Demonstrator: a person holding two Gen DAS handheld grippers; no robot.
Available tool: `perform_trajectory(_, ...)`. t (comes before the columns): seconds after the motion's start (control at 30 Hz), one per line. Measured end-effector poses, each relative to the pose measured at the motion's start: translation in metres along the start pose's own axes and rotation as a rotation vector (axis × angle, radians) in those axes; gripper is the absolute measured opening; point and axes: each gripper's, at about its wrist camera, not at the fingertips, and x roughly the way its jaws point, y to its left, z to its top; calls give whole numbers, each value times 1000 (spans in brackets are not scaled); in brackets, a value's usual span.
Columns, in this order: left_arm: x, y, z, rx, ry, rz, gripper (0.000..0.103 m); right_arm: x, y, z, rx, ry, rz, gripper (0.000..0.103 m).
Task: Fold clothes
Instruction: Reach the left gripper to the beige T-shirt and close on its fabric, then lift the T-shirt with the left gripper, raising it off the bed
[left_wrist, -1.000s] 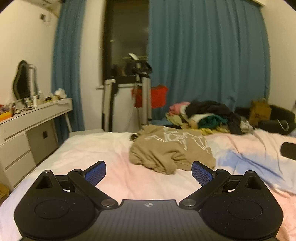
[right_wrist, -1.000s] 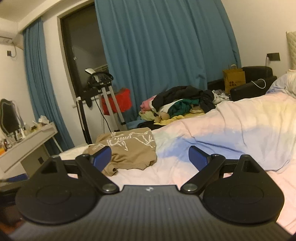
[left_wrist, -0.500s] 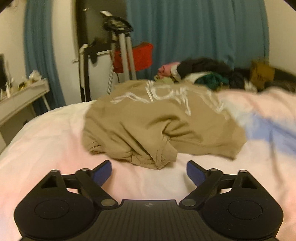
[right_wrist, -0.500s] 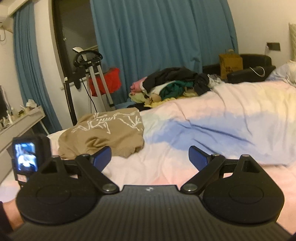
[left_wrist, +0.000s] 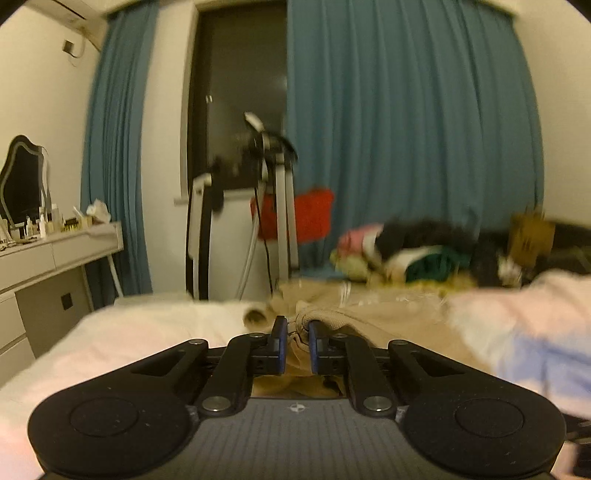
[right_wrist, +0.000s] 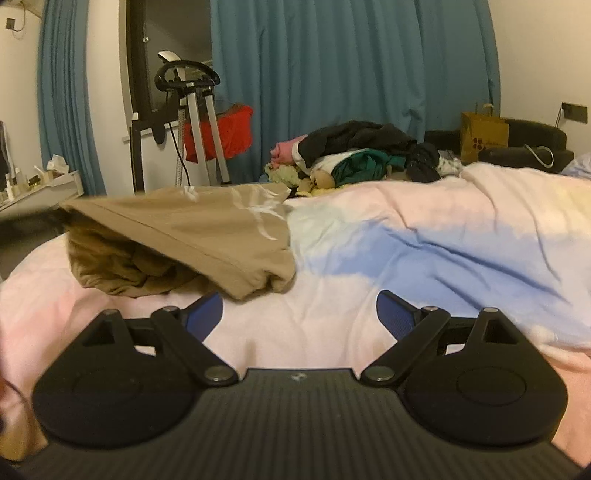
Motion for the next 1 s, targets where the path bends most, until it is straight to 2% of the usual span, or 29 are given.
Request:
perform_trajectory(0.17, -61, 24, 19, -68, -82, -30, 12, -17, 11, 1, -67, -51, 16, 92)
perform_trajectory(0.27, -99, 30, 25, -74, -119, -59, 11, -37, 21, 3, -112, -80, 27, 92)
perform_trajectory(0.47, -177, 43, 29, -106, -168, -166, 11, -96, 42, 7, -166, -112, 96, 92)
perform_trajectory(0.63, -231, 62, 32, -164, -268, -246, 11, -142, 67, 1, -212, -98, 179, 92)
perform_trajectory(0.73, -239, 73, 31, -217, -254, -265, 11, -147, 85, -5, -227, -67, 273, 92)
perform_trajectory(0.83, -222, 83, 22, -258, -203, -293, 12, -136, 115, -13, -287, -20, 359, 92)
perform_trajectory(0.93, -205, 85, 10, -251, -164, -289, 12, -112, 145, -22, -302, 23, 369, 92)
perform_trajectory(1.0, -195, 85, 2, -254, -136, -287, 12, -93, 154, -27, -283, 39, 304, 92)
